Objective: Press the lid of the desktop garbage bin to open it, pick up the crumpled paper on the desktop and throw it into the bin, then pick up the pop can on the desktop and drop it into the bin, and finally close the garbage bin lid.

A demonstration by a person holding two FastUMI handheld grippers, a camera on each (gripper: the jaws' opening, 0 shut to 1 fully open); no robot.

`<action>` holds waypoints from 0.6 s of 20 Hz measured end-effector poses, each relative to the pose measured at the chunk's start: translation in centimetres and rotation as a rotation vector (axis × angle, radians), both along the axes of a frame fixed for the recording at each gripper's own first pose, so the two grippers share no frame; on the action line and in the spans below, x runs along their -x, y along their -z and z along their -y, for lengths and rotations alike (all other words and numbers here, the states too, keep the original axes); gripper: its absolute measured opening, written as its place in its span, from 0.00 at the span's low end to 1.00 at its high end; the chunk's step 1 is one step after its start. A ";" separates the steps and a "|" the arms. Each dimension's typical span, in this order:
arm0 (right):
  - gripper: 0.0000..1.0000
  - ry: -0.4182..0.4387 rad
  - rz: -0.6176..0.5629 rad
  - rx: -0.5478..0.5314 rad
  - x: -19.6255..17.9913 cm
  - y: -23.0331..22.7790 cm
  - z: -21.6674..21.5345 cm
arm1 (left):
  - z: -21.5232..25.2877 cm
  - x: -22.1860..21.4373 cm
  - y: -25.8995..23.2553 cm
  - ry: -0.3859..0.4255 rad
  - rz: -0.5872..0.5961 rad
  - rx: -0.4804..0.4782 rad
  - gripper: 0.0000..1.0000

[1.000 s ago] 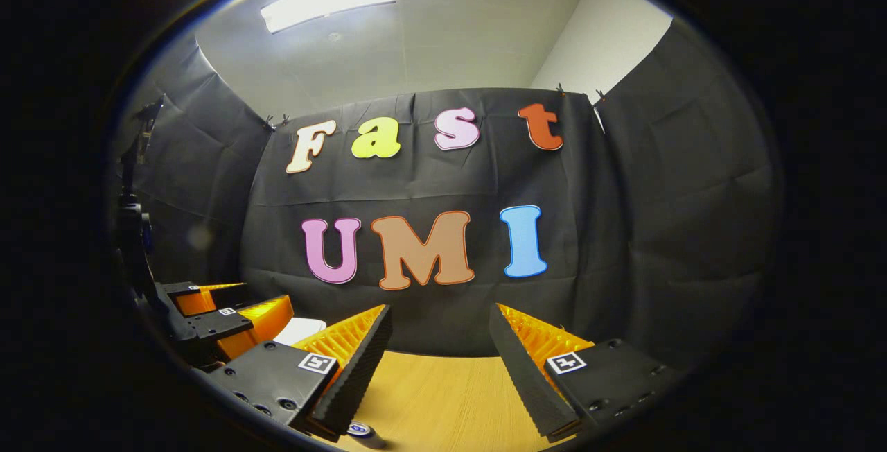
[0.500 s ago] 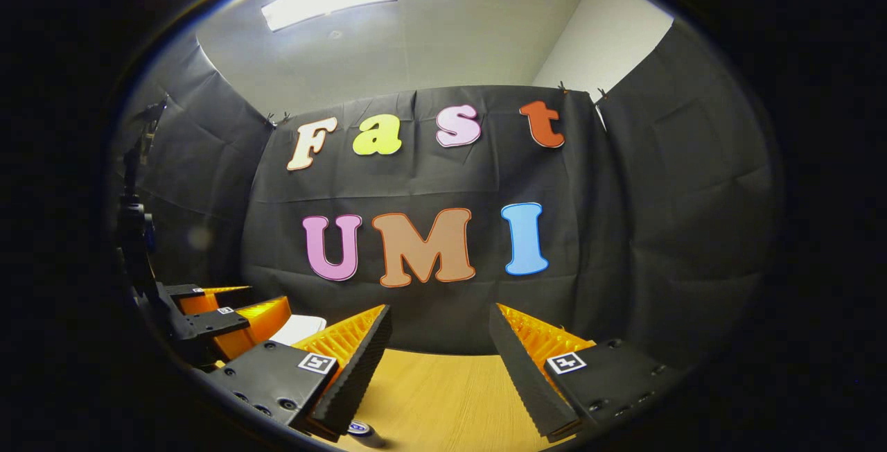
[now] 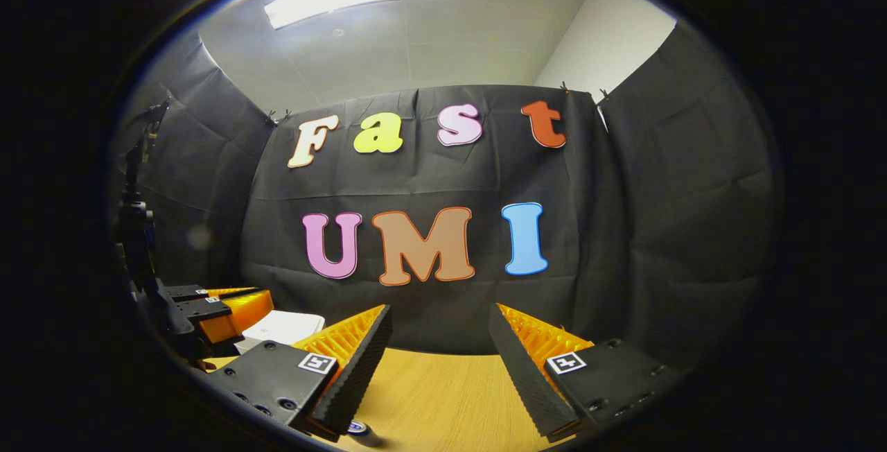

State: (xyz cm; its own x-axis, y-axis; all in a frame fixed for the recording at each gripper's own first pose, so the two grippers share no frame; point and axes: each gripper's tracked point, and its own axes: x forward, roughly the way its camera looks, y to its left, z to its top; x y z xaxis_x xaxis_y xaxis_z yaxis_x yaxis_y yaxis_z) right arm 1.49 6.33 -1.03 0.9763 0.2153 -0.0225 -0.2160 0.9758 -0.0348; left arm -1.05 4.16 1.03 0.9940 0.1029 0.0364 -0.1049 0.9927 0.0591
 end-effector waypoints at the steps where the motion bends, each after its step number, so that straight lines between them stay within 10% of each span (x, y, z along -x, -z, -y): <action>1: 0.94 -0.001 0.000 0.002 0.1 0.0 -0.1 | -0.2 0.0 0.0 -0.003 -0.003 -0.005 0.14; 4: 0.94 -0.002 0.000 0.007 0.0 0.1 -0.2 | -1.1 0.0 0.2 -0.018 -0.005 0.000 0.00; 12: 0.94 0.009 -0.006 0.022 0.4 0.3 0.0 | -9.3 -1.8 3.5 -0.186 -0.113 -0.001 0.00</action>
